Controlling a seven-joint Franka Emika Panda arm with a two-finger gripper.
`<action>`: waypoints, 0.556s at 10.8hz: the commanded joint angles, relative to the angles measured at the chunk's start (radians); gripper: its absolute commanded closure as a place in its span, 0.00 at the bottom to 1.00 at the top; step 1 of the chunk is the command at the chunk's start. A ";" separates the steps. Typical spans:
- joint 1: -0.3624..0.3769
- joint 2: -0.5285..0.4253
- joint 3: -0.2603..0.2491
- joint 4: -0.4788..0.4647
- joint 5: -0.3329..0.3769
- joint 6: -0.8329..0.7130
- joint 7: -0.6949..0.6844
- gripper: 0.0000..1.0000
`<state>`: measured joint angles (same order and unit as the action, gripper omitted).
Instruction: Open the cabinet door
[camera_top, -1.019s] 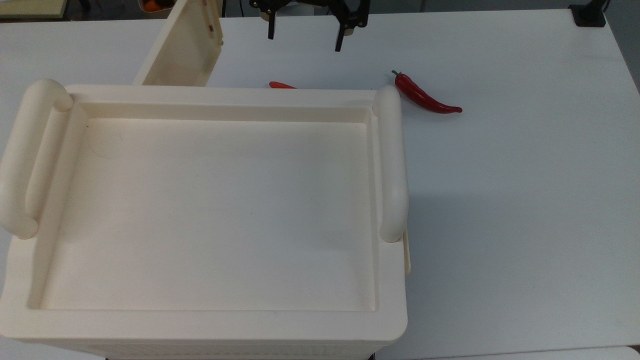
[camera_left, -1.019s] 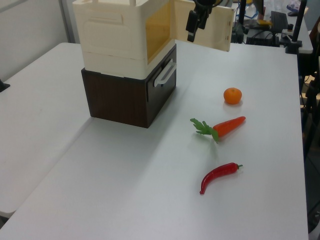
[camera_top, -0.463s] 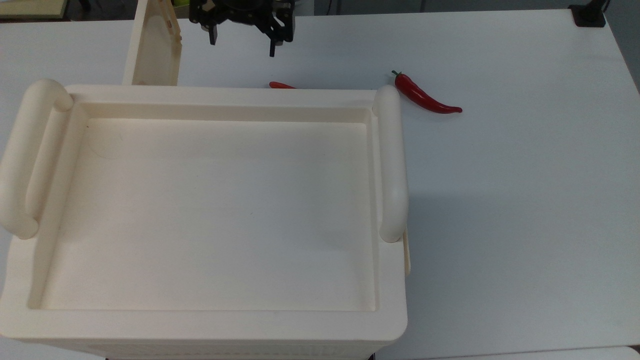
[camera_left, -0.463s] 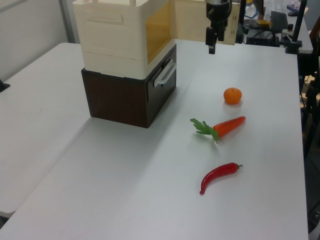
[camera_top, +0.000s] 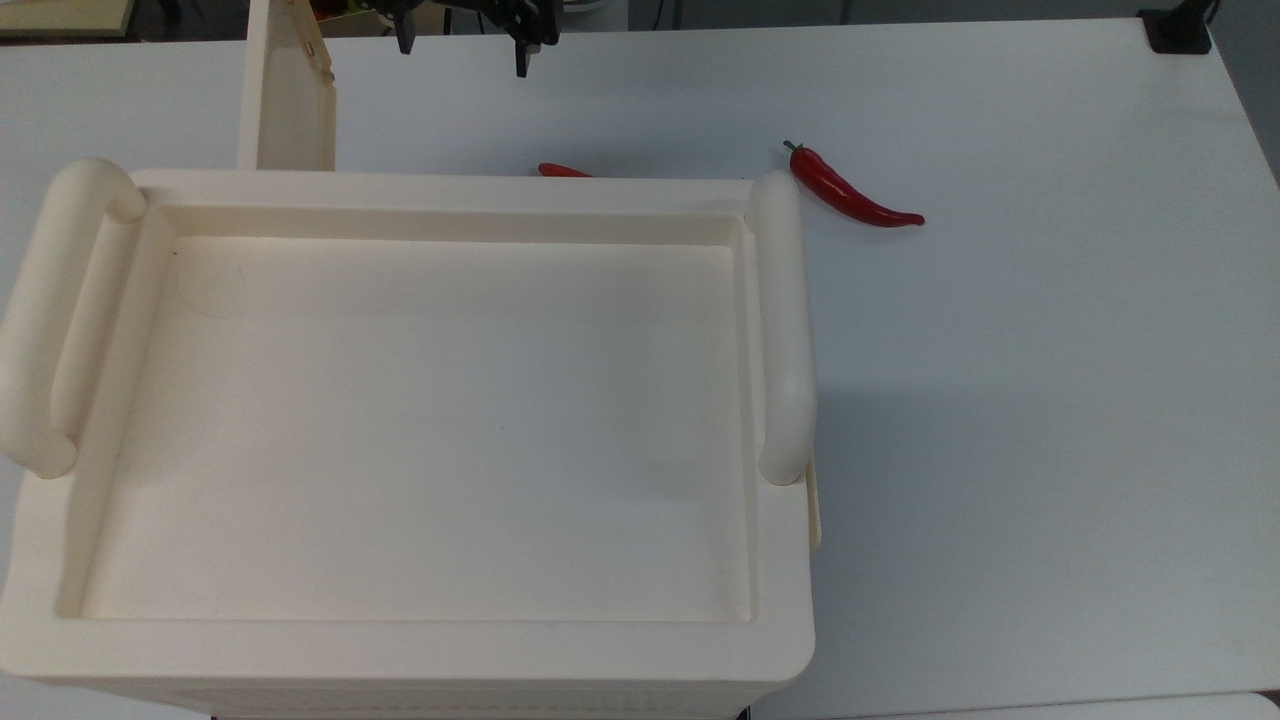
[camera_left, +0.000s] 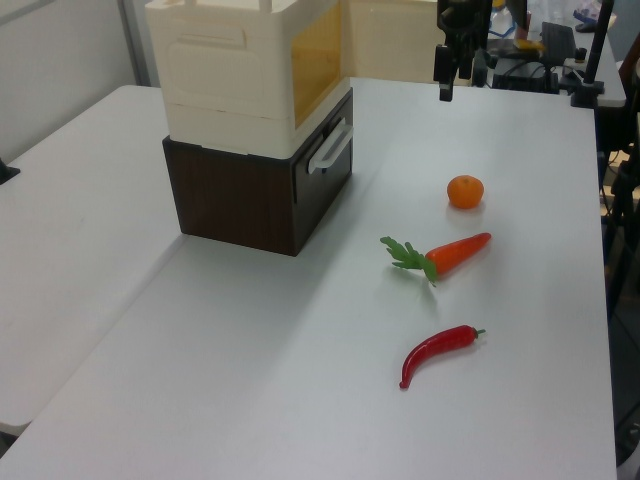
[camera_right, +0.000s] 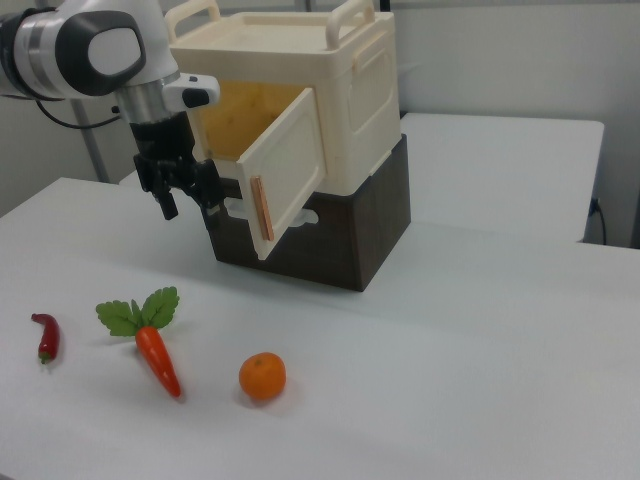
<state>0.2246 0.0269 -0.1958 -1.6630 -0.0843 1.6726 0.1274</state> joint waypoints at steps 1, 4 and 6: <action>-0.121 -0.021 0.109 -0.031 0.017 0.009 -0.032 0.00; -0.240 -0.019 0.228 -0.031 0.017 0.009 -0.032 0.00; -0.238 -0.021 0.228 -0.031 0.017 0.009 -0.032 0.00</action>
